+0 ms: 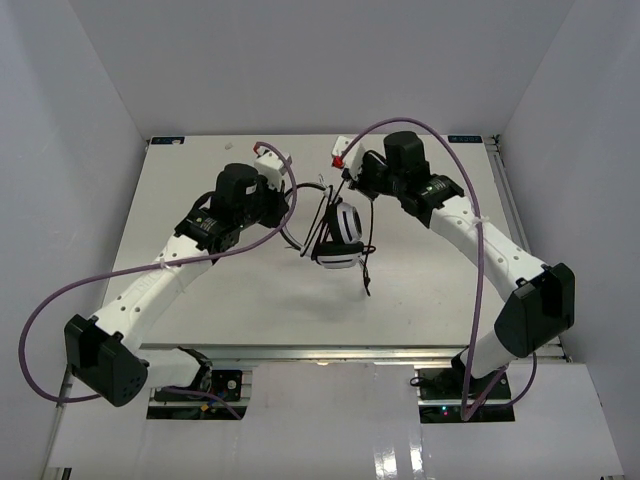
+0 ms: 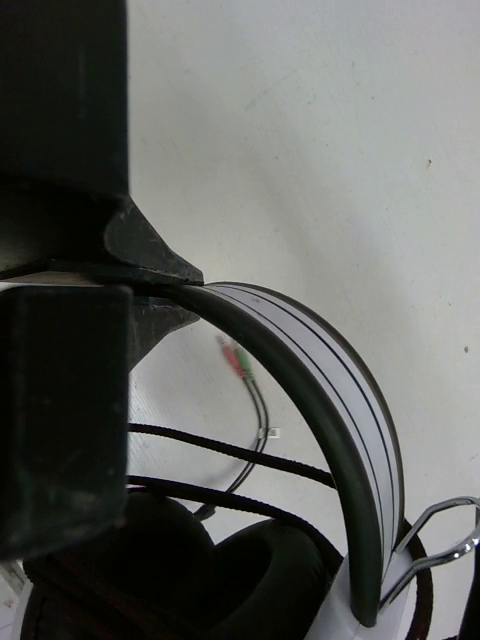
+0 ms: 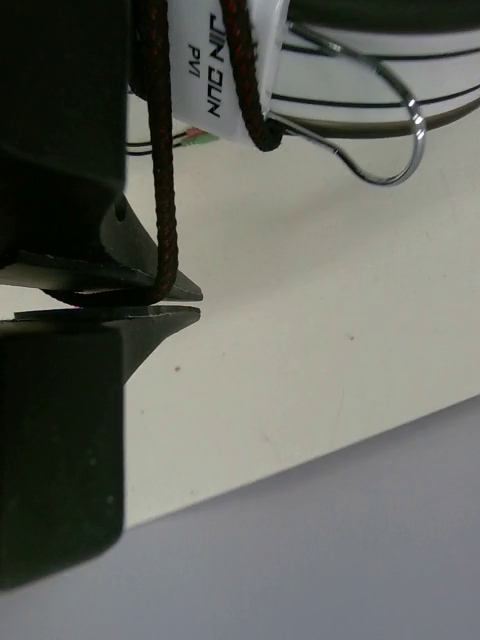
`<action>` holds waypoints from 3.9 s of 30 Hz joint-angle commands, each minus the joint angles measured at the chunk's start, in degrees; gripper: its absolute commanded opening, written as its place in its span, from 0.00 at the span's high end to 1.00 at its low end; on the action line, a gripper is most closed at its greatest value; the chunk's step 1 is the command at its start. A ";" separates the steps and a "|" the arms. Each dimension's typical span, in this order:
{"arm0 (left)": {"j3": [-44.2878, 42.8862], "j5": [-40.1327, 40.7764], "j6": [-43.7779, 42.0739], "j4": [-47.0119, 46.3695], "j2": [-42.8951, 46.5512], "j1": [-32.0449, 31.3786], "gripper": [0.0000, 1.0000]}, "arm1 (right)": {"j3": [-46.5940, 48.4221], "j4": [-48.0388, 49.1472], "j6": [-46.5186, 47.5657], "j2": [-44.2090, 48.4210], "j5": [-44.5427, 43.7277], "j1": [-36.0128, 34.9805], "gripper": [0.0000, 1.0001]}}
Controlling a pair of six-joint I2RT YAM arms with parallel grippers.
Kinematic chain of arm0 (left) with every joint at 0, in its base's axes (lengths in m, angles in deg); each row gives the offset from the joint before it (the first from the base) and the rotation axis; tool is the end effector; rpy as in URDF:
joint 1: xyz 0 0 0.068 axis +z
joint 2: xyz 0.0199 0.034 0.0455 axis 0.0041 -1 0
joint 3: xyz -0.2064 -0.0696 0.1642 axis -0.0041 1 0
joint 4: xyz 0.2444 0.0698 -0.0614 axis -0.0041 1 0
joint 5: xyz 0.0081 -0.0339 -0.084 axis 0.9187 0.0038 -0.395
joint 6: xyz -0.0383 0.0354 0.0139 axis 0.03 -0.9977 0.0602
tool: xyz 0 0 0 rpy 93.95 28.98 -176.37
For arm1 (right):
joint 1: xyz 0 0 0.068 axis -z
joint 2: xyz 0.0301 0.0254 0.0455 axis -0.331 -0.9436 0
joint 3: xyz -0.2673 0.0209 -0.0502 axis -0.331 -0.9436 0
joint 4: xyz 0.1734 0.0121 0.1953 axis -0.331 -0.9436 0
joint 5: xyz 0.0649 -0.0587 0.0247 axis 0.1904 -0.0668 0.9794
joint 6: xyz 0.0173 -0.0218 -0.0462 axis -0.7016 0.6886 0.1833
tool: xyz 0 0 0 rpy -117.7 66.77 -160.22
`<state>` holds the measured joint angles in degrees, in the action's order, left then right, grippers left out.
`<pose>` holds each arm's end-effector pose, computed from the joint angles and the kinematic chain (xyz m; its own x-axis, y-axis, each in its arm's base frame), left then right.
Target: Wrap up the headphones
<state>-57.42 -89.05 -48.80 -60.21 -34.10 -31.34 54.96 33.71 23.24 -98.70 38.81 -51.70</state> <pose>0.2432 -0.1487 0.3514 -0.4580 0.2041 -0.8652 0.5251 0.8474 -0.0781 0.3000 0.2006 0.3679 0.2066 -0.5936 -0.7778 -0.7482 0.4164 -0.5166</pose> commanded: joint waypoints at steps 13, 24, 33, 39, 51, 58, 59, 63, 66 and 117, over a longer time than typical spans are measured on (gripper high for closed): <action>-20.41 -17.44 23.82 -11.25 0.95 -0.18 1.00 | -18.34 66.62 -68.47 -4.83 53.50 16.21 0.79; -29.84 -11.70 15.87 -0.34 -4.24 -0.18 1.00 | -16.56 80.23 -81.26 -3.06 52.05 18.23 0.79; -35.48 -11.57 15.80 -0.33 -3.76 -0.18 1.00 | -15.58 47.47 -55.43 -5.72 50.00 18.75 0.68; -38.61 -11.03 15.01 0.41 -3.99 -0.18 1.00 | -16.34 41.35 -49.94 -6.82 50.67 18.51 0.55; -28.53 2.38 1.13 4.92 -0.77 -1.22 1.00 | -13.85 62.83 -69.79 -9.73 63.65 21.30 0.52; -26.56 11.24 -7.61 6.34 -1.29 -3.91 1.00 | -9.61 47.56 -57.35 -8.69 63.29 21.14 0.56; -26.45 11.63 -8.06 6.34 -1.34 -4.19 1.00 | -8.00 37.62 -49.35 -8.52 61.68 20.97 0.57; -25.93 12.41 -9.61 6.54 -1.38 -5.05 1.00 | -2.07 16.35 -31.60 -8.38 55.76 19.13 0.60; -25.64 11.81 -9.75 6.53 -1.28 -5.11 1.00 | -2.09 15.01 -30.53 -8.15 51.34 18.66 0.61; -32.98 -0.57 11.57 -1.13 -2.10 -8.71 1.00 | -13.67 53.96 -61.51 -7.67 55.07 17.30 0.83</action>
<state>-81.39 -81.63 -49.34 -48.52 -36.89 -39.72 50.27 58.25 -14.58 -105.09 85.87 -34.34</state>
